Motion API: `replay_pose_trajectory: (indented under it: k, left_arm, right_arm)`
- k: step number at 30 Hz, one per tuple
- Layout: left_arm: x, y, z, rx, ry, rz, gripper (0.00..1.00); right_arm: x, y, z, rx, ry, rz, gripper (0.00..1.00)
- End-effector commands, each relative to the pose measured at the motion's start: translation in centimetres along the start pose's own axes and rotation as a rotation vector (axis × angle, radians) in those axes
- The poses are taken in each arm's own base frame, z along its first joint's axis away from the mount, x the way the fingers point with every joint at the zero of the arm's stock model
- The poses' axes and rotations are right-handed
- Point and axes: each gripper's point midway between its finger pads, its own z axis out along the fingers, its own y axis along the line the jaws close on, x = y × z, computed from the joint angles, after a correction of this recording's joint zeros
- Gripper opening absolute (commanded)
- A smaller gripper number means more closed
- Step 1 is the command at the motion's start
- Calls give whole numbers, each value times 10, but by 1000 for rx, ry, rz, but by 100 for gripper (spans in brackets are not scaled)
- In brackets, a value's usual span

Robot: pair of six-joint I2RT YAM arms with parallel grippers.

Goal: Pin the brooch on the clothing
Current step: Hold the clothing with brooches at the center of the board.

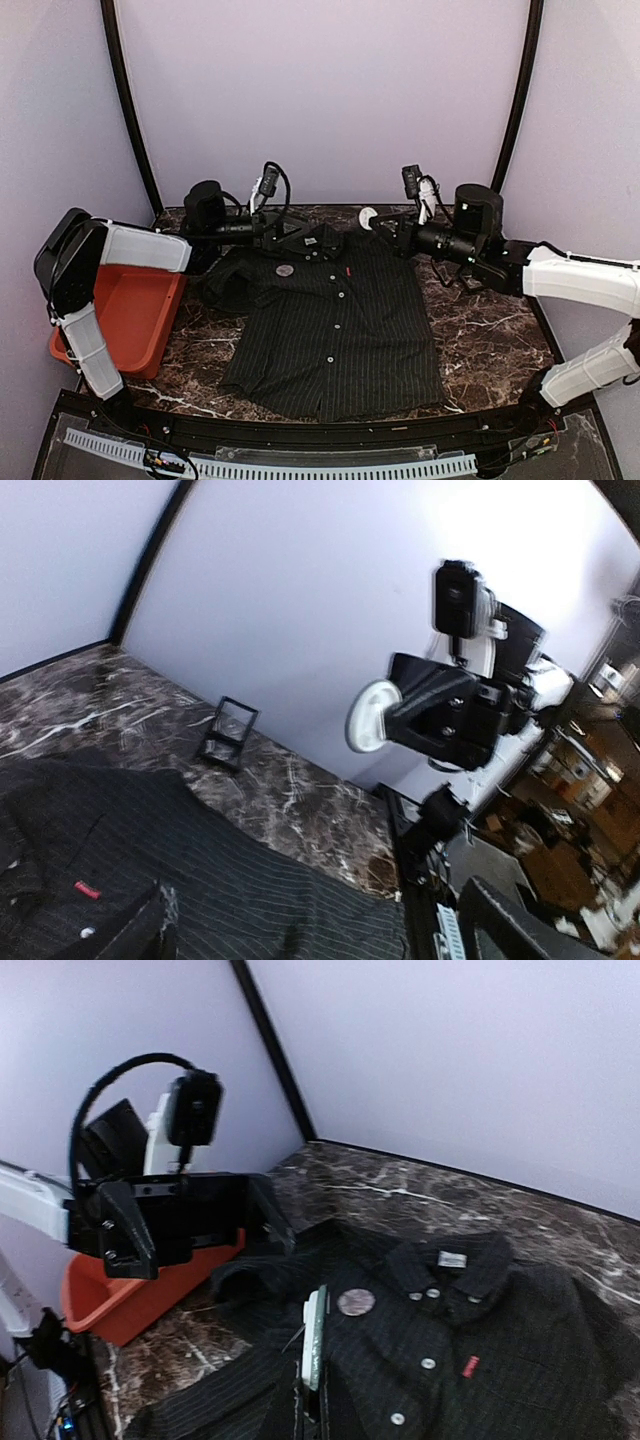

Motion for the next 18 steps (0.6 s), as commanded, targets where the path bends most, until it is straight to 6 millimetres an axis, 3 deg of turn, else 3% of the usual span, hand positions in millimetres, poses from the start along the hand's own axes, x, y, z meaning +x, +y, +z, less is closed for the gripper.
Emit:
replay_pose_trajectory:
  k: [1,2,6,10,11,12,13,18]
  left_arm:
    - [3,47,-17,-420,196,198,99]
    - [17,55,-24,-472,289,241,99]
    - [-3,72,-26,-564,365,350,99]
    - [-7,72,-2,-438,393,412,99]
    - [3,78,4,-397,419,416,99]
    - [-4,75,12,-373,428,430,99]
    - [11,85,20,-338,467,428,99]
    - [39,115,50,-240,537,366,99]
  right_arm:
    - [14,-72,-28,457,161,-31,0]
    - [7,-80,-34,531,167,-2,0]
    - [10,-112,-53,789,225,76,0]
    - [17,-116,-42,804,301,85,0]
    - [20,-117,-39,804,324,103,0]
    - [22,-118,-38,816,347,127,0]
    - [23,-120,-38,835,369,155,0]
    - [39,-121,-38,810,492,203,0]
